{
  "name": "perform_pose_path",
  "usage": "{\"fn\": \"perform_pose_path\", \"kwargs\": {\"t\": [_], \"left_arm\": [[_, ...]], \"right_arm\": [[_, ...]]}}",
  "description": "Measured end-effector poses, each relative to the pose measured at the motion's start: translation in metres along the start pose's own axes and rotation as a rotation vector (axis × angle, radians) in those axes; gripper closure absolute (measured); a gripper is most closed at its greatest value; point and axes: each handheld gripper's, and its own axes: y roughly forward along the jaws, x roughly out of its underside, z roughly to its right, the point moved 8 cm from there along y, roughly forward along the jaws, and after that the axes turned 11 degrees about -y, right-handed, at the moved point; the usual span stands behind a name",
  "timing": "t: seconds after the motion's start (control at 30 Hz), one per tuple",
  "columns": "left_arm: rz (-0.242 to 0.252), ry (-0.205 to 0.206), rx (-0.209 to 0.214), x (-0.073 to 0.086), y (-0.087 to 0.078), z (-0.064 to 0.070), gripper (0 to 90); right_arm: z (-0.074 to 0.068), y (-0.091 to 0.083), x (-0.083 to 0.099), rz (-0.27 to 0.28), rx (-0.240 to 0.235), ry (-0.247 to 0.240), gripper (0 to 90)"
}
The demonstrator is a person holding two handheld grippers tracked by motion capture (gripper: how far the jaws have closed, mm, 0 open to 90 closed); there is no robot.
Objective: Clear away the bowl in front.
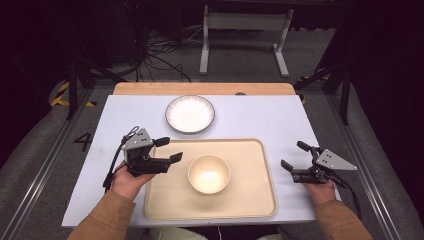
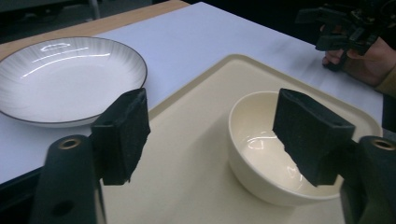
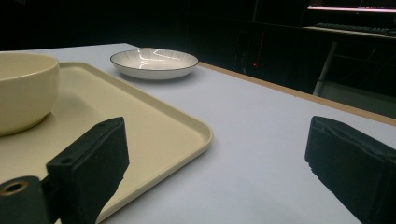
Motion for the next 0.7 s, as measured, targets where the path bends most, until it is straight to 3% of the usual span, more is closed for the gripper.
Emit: {"fn": "perform_pose_path", "kwargs": {"t": [0.13,0.27,0.3,0.4,0.7], "left_arm": [[0.016,-0.02,0.029,0.009,-0.006,-0.001,18.0],[0.094,-0.049,0.076,0.015,-0.011,-0.001,12.9],[0.094,-0.049,0.076,0.015,-0.011,-0.001,11.6],[0.162,-0.045,0.058,0.021,-0.019,-0.008,6.7],[0.2,-0.062,-0.027,0.044,-0.023,-0.031,1.9]], "right_arm": [[0.0,0.0,0.0,-0.001,0.001,0.0,6.4],[0.0,0.0,0.0,0.0,0.0,0.0,6.3],[0.0,0.0,0.0,0.0,0.001,0.0,6.3],[0.0,0.0,0.0,0.0,0.001,0.0,6.4],[0.0,0.0,0.0,-0.001,0.003,0.0,6.4]]}}
